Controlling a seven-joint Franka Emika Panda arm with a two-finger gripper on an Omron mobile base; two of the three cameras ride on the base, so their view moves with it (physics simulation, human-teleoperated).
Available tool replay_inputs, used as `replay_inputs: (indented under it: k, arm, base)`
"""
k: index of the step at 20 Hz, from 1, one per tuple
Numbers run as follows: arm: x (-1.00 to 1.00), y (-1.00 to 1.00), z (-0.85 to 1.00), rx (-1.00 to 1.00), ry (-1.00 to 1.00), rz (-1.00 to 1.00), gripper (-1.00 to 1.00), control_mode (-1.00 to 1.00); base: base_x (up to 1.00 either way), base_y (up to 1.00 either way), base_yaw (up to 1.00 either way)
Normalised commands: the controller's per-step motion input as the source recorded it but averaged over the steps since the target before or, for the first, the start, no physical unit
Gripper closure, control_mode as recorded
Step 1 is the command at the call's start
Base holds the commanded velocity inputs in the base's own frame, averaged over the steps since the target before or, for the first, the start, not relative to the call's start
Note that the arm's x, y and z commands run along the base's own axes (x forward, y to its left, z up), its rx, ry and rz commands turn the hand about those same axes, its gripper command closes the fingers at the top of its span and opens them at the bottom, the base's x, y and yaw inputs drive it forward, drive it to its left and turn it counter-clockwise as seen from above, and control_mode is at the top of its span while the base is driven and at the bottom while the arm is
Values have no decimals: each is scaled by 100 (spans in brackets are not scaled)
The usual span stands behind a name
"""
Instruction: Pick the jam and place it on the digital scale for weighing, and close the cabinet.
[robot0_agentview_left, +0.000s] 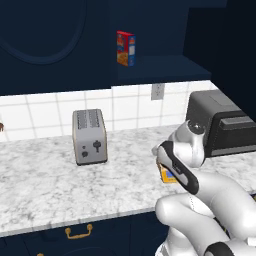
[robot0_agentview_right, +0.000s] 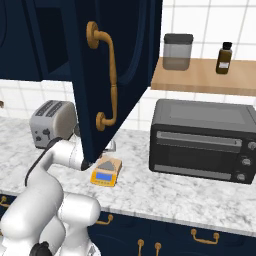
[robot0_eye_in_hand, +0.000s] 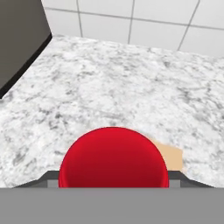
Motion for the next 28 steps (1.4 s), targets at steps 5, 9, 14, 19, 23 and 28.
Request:
replay_inputs:
  k: [5, 9, 14, 19, 23, 28]
  arm:
    - [0, -10, -16, 0, -3, 1, 100, -100]
    - [3, 7, -29, 3, -21, 7, 100, -100]
    - [0, 14, -46, 4, -21, 13, 100, -100]
    - [0, 13, -50, 9, -29, 15, 100, -100]
    - [-34, 39, -66, 2, -42, 15, 100, -100]
    - [-54, 7, -11, 0, -15, 1, 100, -100]
  base:
    - [0, 0, 0]
    - [0, 0, 0]
    - [0, 0, 0]
    - [0, 0, 0]
    - [0, 0, 0]
    - [0, 0, 0]
